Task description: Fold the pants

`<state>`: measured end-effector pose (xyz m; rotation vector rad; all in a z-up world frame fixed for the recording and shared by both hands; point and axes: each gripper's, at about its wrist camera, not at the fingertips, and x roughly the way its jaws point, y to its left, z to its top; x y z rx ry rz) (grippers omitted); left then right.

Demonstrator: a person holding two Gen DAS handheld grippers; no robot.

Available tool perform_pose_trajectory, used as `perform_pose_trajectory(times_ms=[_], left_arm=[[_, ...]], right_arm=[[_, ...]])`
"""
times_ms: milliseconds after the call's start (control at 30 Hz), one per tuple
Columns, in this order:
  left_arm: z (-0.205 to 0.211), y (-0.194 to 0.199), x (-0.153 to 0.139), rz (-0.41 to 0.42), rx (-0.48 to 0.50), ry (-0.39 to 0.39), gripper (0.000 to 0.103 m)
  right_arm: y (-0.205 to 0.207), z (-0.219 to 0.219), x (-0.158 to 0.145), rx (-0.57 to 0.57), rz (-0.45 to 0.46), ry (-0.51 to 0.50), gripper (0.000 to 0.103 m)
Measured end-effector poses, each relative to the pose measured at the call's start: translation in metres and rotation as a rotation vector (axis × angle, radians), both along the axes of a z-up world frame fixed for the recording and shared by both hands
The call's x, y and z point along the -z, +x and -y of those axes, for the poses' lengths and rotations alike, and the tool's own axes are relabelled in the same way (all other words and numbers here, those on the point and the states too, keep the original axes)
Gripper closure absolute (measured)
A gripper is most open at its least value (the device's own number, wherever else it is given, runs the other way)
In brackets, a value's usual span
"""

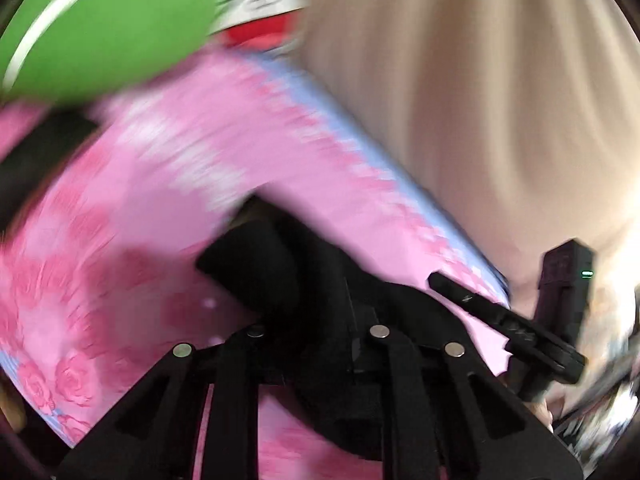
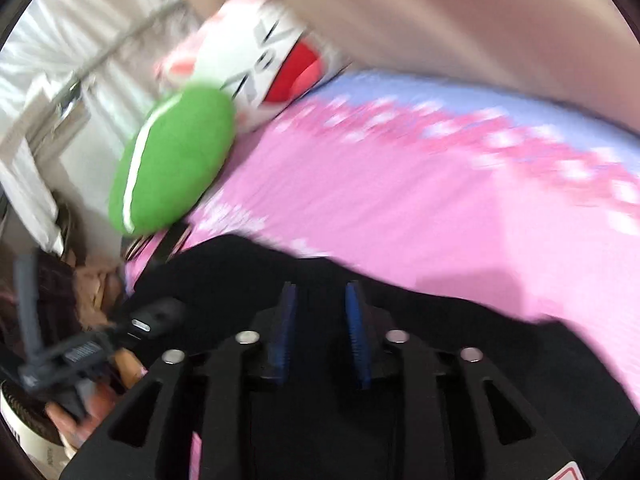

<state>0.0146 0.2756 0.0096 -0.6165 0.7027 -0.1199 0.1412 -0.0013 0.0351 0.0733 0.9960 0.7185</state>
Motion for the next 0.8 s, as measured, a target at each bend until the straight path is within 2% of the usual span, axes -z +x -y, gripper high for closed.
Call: perform_pose_trajectory(times_ms=[33, 100, 167, 233, 300, 333, 367, 400, 433, 467, 567, 667, 733, 800], left_arm=[[0.015, 0.001, -0.014, 0.028, 0.046, 0.023, 0.087], [0.067, -0.002, -0.051, 0.102, 0.173, 0.101, 0.087], [0.126, -0.007, -0.079, 0.168, 0.312, 0.140, 0.087], [0.178, -0.008, -0.091, 0.203, 0.429, 0.154, 0.086], [0.239, -0.010, -0.086, 0.192, 0.571, 0.152, 0.079], [0.264, -0.009, -0.076, 0.166, 0.628, 0.143, 0.066], [0.288, -0.007, -0.062, 0.125, 0.686, 0.133, 0.039], [0.315, -0.006, -0.044, 0.072, 0.743, 0.135, 0.027], [0.339, -0.009, -0.025, 0.029, 0.757, 0.171, 0.022], [0.359, -0.015, -0.007, 0.019, 0.746, 0.234, 0.022], [0.374, -0.031, 0.008, 0.016, 0.763, 0.331, 0.021], [0.351, -0.041, -0.005, 0.043, 0.740, 0.332, 0.016], [0.327, -0.052, -0.022, 0.083, 0.678, 0.344, 0.010], [0.298, -0.047, -0.034, 0.101, 0.563, 0.384, 0.009]], right_arm=[[-0.006, 0.030, -0.009, 0.057, 0.018, 0.005, 0.066], [-0.020, 0.079, -0.021, 0.146, 0.043, 0.018, 0.066], [-0.039, 0.147, -0.033, 0.287, 0.070, 0.019, 0.066], [-0.058, 0.197, -0.041, 0.398, 0.095, 0.011, 0.063], [-0.077, 0.244, -0.044, 0.476, 0.093, 0.032, 0.060], [-0.092, 0.272, -0.044, 0.526, 0.099, 0.046, 0.054], [-0.100, 0.287, -0.042, 0.548, 0.099, 0.055, 0.047], [-0.109, 0.302, -0.039, 0.570, 0.095, 0.065, 0.045], [-0.118, 0.320, -0.034, 0.600, 0.085, 0.067, 0.045], [-0.124, 0.333, -0.027, 0.618, 0.065, 0.073, 0.045], [-0.139, 0.362, -0.011, 0.640, 0.004, 0.131, 0.044], [-0.148, 0.367, 0.003, 0.585, -0.057, 0.221, 0.036], [-0.149, 0.354, 0.007, 0.521, -0.065, 0.227, 0.035], [-0.146, 0.333, 0.011, 0.448, -0.084, 0.233, 0.035]])
